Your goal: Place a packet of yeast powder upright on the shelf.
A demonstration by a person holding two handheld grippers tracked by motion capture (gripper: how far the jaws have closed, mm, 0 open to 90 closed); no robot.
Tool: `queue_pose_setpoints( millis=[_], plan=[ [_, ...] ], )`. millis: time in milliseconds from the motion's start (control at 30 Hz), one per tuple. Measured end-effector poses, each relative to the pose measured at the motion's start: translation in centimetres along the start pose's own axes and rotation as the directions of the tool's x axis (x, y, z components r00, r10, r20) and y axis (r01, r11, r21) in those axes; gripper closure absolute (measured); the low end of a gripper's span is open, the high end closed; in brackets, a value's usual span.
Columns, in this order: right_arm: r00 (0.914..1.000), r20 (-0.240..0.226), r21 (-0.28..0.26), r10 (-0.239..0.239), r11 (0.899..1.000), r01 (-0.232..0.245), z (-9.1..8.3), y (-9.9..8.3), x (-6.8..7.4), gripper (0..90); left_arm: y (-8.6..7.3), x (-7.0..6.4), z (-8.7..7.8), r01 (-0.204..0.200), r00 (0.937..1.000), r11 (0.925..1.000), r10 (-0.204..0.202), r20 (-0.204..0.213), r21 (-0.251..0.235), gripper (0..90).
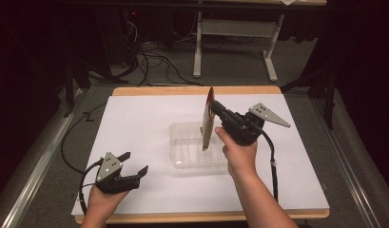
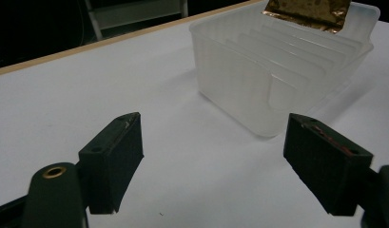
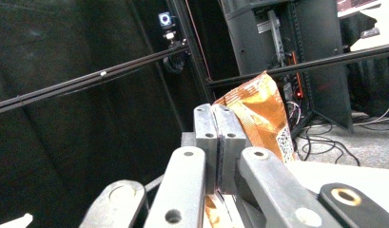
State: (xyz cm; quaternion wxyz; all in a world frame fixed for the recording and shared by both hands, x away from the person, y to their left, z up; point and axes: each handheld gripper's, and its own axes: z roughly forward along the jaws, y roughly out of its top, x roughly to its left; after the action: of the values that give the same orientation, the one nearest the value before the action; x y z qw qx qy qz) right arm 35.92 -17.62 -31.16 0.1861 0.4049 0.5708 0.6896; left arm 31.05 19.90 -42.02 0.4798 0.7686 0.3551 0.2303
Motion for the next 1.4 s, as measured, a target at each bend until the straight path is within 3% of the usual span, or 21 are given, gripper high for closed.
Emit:
queue_pose_setpoints(
  millis=[567,1067,1400],
  plan=[
    [0.9993,-0.033,0.010,0.015,1.000,-0.014,1.8,-1.0,0.6,90.0,0.1,0.3,-0.2,0.007,1.0000,0.9999,-0.007,-0.001,-0.010,21.5],
    [0.9993,-0.038,0.044,-0.001,0.999,0.002,3.0,-2.1,1.1,90.0,0.1,0.5,-0.4,0.008,1.0000,0.9998,-0.008,-0.004,-0.016,21.5],
    [0.9995,-0.031,0.055,0.006,0.998,-0.005,3.2,-2.6,0.6,90.0,0.0,0.5,-0.2,0.006,1.0000,0.9999,-0.006,-0.002,-0.009,21.5]
  ],
)
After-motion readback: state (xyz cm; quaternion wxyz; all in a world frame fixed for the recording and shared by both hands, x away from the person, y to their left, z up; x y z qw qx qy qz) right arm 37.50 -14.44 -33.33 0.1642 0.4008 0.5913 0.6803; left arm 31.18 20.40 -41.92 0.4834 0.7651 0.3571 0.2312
